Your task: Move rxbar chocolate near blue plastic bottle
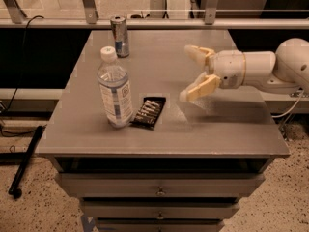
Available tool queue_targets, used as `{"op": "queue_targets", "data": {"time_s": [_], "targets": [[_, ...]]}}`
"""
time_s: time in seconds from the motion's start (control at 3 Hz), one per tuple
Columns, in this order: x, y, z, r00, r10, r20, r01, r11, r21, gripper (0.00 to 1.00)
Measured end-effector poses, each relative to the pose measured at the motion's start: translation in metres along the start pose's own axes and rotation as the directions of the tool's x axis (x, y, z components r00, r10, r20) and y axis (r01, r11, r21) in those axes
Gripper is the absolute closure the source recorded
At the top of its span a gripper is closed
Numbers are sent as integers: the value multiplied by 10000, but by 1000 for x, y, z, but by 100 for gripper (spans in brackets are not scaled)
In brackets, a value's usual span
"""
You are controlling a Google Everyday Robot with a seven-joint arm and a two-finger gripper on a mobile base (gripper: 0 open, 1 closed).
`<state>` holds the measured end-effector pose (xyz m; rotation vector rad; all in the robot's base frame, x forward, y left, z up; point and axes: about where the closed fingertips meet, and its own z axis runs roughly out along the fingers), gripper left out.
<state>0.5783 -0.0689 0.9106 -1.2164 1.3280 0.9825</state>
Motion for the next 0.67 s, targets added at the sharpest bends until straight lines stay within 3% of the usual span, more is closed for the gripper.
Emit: {"op": "queue_targets", "data": {"time_s": [0.33, 0.67], "targets": [[-32, -41, -63, 9977, -670, 137, 633, 9804, 1866, 0], [-40, -46, -68, 9965, -817, 183, 764, 9766, 2010, 0]]}}
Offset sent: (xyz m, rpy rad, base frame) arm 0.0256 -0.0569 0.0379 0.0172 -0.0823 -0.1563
